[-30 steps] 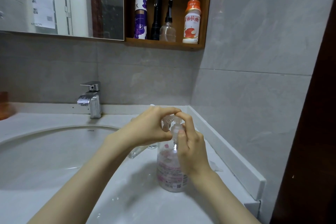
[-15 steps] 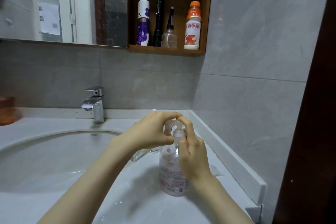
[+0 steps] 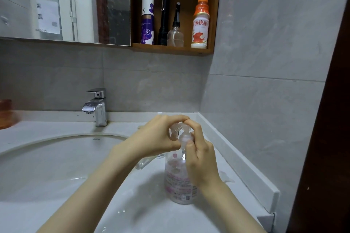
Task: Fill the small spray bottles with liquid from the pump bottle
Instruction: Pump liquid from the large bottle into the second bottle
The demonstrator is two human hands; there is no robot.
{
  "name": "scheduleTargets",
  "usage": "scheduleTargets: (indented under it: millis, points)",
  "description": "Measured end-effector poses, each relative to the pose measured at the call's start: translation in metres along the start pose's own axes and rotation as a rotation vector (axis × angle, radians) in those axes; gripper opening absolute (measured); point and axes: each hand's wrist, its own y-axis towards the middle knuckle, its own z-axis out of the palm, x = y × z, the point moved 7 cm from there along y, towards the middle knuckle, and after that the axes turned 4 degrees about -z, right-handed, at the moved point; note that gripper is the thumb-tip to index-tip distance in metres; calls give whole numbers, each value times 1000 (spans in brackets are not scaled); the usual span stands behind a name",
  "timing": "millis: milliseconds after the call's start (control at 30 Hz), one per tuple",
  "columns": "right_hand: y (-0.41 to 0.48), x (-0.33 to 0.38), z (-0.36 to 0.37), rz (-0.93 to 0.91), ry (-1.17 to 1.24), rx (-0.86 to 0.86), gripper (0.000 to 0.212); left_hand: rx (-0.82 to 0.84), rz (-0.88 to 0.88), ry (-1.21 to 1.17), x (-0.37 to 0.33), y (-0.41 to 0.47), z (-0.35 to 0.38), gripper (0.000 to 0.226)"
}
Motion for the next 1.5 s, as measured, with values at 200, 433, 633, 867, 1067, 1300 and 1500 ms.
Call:
scheduleTargets:
  millis: [200, 433, 633, 867, 1067, 1300, 1500]
  points:
    - [0, -4, 0, 3, -2, -7, 33, 0, -14, 24, -2, -5, 5, 44]
    - [0, -1, 0, 16, -5, 10, 38, -1, -29, 45, -3, -1, 1, 43]
    - [-3, 8, -1, 16, -7, 43, 38, 0, -24, 5, -2, -1, 0, 45]
    - [-1, 8, -2, 9, -7, 34, 42, -6, -6, -9, -3, 1, -2, 42]
    - [-1, 4, -1, 8, -2, 18, 42, -15, -9, -7, -5, 0, -2, 41]
    - [3, -1, 0, 22, 18, 3, 36, -55, -42, 10, -3, -2, -2, 41]
    - [-3, -4, 2, 33, 16, 8, 35, -24, -70, 75, -2, -5, 6, 46]
